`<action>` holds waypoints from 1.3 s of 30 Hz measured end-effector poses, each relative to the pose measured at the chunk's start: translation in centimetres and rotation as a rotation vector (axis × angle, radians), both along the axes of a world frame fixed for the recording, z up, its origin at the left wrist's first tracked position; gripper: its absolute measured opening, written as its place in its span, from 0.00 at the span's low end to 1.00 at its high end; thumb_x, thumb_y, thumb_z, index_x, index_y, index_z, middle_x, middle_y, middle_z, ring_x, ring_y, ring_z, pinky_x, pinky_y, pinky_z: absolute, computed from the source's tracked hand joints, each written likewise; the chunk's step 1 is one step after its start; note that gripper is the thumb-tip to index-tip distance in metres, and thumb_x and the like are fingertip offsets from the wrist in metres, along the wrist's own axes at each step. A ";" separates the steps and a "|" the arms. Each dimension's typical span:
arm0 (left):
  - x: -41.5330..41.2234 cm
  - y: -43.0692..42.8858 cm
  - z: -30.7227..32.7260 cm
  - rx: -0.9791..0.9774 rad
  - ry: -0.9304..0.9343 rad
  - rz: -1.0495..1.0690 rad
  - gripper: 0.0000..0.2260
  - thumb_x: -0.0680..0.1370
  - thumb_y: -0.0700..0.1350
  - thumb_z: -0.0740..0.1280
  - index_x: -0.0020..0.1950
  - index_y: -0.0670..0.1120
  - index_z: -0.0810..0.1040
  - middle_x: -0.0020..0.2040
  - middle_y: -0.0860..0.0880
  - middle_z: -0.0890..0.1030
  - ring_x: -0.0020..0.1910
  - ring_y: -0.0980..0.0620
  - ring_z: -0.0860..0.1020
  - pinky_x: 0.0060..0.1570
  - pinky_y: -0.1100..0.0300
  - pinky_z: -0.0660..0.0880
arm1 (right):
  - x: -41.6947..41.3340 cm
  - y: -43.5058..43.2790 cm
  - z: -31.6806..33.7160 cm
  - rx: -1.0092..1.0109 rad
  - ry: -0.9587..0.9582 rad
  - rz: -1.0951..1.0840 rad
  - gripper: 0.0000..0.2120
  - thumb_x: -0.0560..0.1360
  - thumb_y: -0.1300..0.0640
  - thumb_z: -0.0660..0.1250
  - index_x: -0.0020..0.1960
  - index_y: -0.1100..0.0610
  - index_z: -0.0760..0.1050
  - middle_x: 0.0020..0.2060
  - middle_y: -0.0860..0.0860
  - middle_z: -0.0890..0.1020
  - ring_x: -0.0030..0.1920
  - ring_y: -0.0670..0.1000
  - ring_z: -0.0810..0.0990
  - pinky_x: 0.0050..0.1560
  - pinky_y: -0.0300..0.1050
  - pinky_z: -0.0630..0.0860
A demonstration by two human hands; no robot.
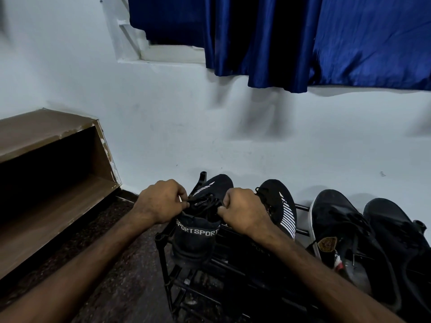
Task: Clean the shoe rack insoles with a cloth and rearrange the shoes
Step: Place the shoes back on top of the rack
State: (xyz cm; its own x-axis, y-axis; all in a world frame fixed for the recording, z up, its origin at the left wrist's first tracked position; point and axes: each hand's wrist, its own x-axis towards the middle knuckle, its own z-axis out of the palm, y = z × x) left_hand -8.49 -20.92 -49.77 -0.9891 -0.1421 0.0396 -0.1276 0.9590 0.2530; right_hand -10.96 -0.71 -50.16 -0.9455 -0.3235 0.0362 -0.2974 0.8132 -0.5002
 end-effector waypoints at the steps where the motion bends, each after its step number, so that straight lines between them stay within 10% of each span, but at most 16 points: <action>1: 0.0 0.0 -0.1 0.028 0.008 0.003 0.04 0.74 0.54 0.71 0.44 0.56 0.82 0.37 0.60 0.82 0.44 0.54 0.80 0.44 0.59 0.73 | 0.0 -0.1 -0.1 -0.007 0.015 -0.003 0.09 0.71 0.55 0.67 0.45 0.61 0.77 0.41 0.54 0.82 0.42 0.55 0.80 0.46 0.53 0.80; 9: 0.4 0.7 1.1 -0.005 0.035 -0.004 0.16 0.75 0.67 0.64 0.46 0.57 0.81 0.45 0.57 0.83 0.48 0.52 0.80 0.48 0.56 0.75 | -1.8 2.5 2.3 -0.062 -0.205 0.105 0.08 0.75 0.55 0.72 0.44 0.61 0.82 0.37 0.55 0.86 0.34 0.50 0.84 0.37 0.42 0.81; 13: 0.4 1.7 2.3 0.017 -0.119 0.071 0.30 0.71 0.76 0.58 0.55 0.53 0.79 0.52 0.51 0.83 0.52 0.48 0.80 0.54 0.52 0.76 | -3.8 7.0 3.8 -0.002 -0.013 -0.049 0.05 0.75 0.55 0.71 0.48 0.54 0.84 0.45 0.52 0.86 0.47 0.51 0.83 0.52 0.45 0.79; 18: 1.2 2.1 1.1 0.521 -0.490 0.151 0.13 0.79 0.49 0.68 0.54 0.40 0.80 0.51 0.39 0.82 0.45 0.42 0.81 0.37 0.46 0.83 | -3.8 9.7 0.5 0.256 -0.127 -0.127 0.24 0.76 0.43 0.68 0.65 0.57 0.73 0.61 0.56 0.79 0.61 0.57 0.77 0.60 0.48 0.74; 25: 1.0 2.5 0.8 0.449 -0.362 0.099 0.12 0.77 0.34 0.57 0.52 0.39 0.80 0.47 0.38 0.82 0.38 0.38 0.83 0.29 0.50 0.82 | -4.5 9.4 0.4 0.274 -0.169 -0.075 0.20 0.75 0.50 0.70 0.63 0.57 0.75 0.60 0.55 0.80 0.60 0.55 0.77 0.60 0.48 0.75; 30: -1.2 3.9 2.8 0.176 -0.104 -0.059 0.19 0.82 0.51 0.62 0.72 0.45 0.71 0.69 0.46 0.76 0.66 0.46 0.74 0.67 0.51 0.70 | -6.0 10.7 0.5 0.130 -0.187 -0.182 0.17 0.75 0.49 0.69 0.53 0.62 0.77 0.49 0.56 0.80 0.53 0.57 0.79 0.48 0.43 0.73; 34: -2.1 8.7 2.9 0.273 0.144 -0.145 0.14 0.81 0.49 0.63 0.66 0.54 0.74 0.62 0.54 0.80 0.59 0.49 0.77 0.61 0.55 0.72 | -4.4 9.3 -1.3 0.054 -0.127 -0.182 0.24 0.72 0.39 0.71 0.56 0.57 0.75 0.52 0.53 0.81 0.54 0.54 0.79 0.51 0.44 0.74; 39: -2.3 12.3 1.9 0.290 0.232 -0.231 0.12 0.79 0.44 0.64 0.61 0.55 0.76 0.52 0.59 0.81 0.52 0.55 0.78 0.55 0.55 0.74 | -4.1 8.2 -1.6 -0.217 -0.100 -0.206 0.17 0.71 0.58 0.75 0.56 0.54 0.73 0.46 0.49 0.82 0.50 0.50 0.80 0.52 0.43 0.75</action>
State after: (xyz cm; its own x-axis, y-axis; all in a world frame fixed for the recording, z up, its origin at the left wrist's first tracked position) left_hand -10.82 -8.62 -47.88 -0.9659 0.0440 0.2553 0.1738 0.8408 0.5128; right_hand -15.11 7.48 -51.72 -0.9927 -0.1199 -0.0133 -0.0780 0.7223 -0.6871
